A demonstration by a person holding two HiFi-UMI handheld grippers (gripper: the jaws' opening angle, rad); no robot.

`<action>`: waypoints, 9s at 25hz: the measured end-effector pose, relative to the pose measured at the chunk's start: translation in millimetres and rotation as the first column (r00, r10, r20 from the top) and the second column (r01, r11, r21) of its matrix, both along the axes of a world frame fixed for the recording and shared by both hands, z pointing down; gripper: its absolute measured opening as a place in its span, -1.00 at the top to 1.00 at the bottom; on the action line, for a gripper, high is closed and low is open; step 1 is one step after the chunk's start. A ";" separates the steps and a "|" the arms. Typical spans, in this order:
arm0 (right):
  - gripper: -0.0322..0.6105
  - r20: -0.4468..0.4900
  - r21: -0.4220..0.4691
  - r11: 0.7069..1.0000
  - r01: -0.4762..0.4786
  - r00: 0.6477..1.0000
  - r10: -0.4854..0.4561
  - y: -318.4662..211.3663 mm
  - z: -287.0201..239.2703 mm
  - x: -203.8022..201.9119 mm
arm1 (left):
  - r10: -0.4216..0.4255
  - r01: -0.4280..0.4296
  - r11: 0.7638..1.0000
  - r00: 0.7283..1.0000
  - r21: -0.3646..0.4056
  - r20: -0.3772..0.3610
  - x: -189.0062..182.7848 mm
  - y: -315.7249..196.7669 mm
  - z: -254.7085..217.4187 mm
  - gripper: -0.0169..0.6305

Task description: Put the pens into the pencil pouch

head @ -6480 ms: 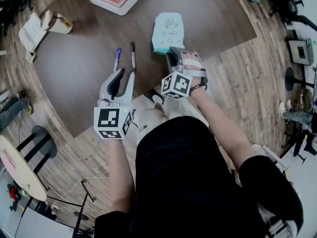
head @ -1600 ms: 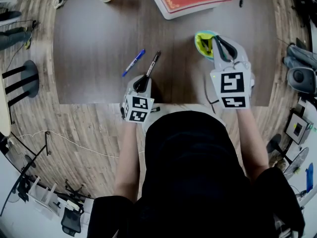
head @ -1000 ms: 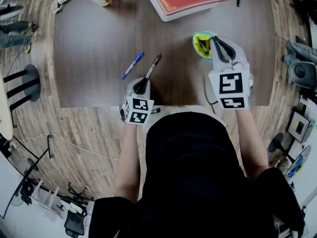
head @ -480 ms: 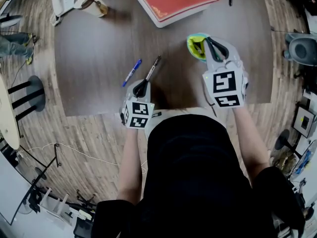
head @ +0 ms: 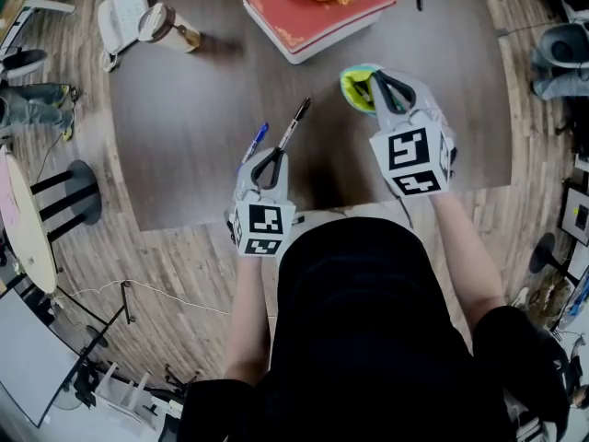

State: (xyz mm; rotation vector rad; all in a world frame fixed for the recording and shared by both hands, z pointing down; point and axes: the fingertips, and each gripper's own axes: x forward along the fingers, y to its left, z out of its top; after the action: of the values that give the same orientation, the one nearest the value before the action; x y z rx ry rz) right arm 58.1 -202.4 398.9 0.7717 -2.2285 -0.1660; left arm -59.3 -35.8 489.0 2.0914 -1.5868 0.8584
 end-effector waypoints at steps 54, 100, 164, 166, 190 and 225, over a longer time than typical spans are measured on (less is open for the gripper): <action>0.83 -0.005 -0.088 0.994 0.067 0.998 -0.068 62.7 24.2 -49.4 | 0.192 -0.197 0.977 0.980 -0.086 -0.057 35.5 -9.8 -16.1 0.83; 0.84 0.003 -0.138 0.984 0.114 0.993 -0.114 78.1 29.5 -42.6 | 0.236 -0.238 0.971 0.969 -0.022 -0.069 71.3 -64.3 -9.6 0.83; 0.84 -0.105 -0.106 0.993 -0.047 0.994 0.036 85.6 36.1 -45.8 | 0.161 -0.165 0.982 0.985 -0.088 -0.054 -38.4 20.0 29.5 0.77; 0.84 -0.111 -0.104 0.993 -0.051 0.993 0.040 86.3 37.1 -46.0 | 0.146 -0.151 0.983 0.988 -0.101 -0.057 -44.8 25.2 35.8 0.77; 0.84 -0.160 -0.089 0.992 -0.087 0.985 0.072 86.3 39.7 -48.7 | 0.075 -0.077 0.976 0.997 -0.203 -0.017 -94.4 65.0 104.5 0.77; 0.84 -0.151 -0.078 0.992 -0.104 0.984 0.092 85.0 38.2 -47.6 | 0.080 -0.091 0.972 0.995 -0.218 -0.059 -90.3 70.0 106.8 0.85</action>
State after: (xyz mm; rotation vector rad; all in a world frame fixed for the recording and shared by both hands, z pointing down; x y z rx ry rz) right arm 10.4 -117.4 437.0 0.7946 -2.0400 -0.0767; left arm -149.6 34.2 595.8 2.0182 -1.3186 0.9564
